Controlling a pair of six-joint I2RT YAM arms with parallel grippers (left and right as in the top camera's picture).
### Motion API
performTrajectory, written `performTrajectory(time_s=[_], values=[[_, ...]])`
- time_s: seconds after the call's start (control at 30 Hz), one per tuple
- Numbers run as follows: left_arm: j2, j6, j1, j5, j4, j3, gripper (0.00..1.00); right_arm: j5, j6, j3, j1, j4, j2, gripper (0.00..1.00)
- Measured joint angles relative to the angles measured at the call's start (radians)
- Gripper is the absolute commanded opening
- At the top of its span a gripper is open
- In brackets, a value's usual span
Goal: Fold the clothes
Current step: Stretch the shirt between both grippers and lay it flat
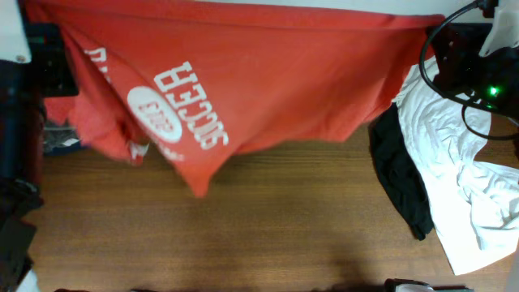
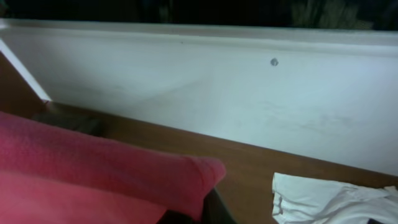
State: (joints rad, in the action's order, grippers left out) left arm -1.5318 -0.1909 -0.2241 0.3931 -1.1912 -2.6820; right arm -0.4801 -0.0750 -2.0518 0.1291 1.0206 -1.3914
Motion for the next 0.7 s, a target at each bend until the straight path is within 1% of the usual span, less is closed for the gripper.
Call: performTrajectory(time_s=[0.03, 0.1, 0.17, 0.23, 0.27, 0.3, 0.33, 0.37, 0.4, 0.47, 0.5, 0.57, 0.6, 0.7], values=[[-0.014, 0.0, 0.0, 0.0, 0.0, -0.002, 0.0, -0.009, 0.0, 0.0, 0.0, -0.003, -0.035, 0.04], [-0.107, 0.0, 0.0, 0.001, 0.008, -0.001, 0.0, -0.008, 0.0, 0.0, 0.0, -0.032, -0.115, 0.04], [-0.222, 0.0, 0.0, 0.031, 0.052, 0.0, 0.0, -0.008, -0.014, 0.001, -0.01, -0.106, -0.224, 0.04], [-0.333, -0.001, 0.01, 0.066, 0.159, 0.003, 0.0, -0.009, -0.034, 0.003, -0.033, -0.229, -0.299, 0.04], [-0.385, -0.009, 0.025, 0.073, 0.248, 0.005, 0.0, -0.01, -0.04, 0.008, -0.059, -0.394, -0.351, 0.04], [-0.442, -0.04, 0.047, 0.076, 0.382, 0.01, 0.0, -0.009, -0.042, 0.009, -0.079, -0.491, -0.387, 0.04], [-0.457, -0.059, 0.056, 0.071, 0.431, 0.015, 0.0, -0.011, -0.042, 0.014, -0.086, -0.62, -0.403, 0.04], [-0.465, -0.08, 0.069, 0.037, 0.508, 0.016, 0.0, -0.011, -0.046, 0.013, -0.086, -0.659, -0.408, 0.04], [-0.463, -0.09, 0.077, 0.008, 0.506, 0.014, 0.0, -0.011, -0.046, 0.013, -0.086, -0.663, -0.408, 0.04], [-0.462, -0.1, 0.091, -0.035, 0.436, 0.01, 0.0, -0.011, -0.049, 0.008, -0.086, -0.612, -0.414, 0.04], [-0.462, -0.103, 0.093, -0.046, 0.333, 0.01, 0.01, -0.011, -0.054, 0.0, -0.086, -0.5, -0.438, 0.04], [-0.489, -0.101, 0.094, -0.063, 0.145, 0.001, 0.03, -0.011, -0.054, -0.002, -0.086, -0.391, -0.487, 0.04], [-0.514, -0.095, 0.094, -0.07, 0.045, 0.001, 0.09, -0.011, -0.055, 0.0, -0.086, -0.307, -0.531, 0.04], [-0.599, -0.055, 0.094, -0.124, -0.189, 0.003, 0.18, -0.007, -0.056, 0.007, -0.086, -0.121, -0.585, 0.04]])
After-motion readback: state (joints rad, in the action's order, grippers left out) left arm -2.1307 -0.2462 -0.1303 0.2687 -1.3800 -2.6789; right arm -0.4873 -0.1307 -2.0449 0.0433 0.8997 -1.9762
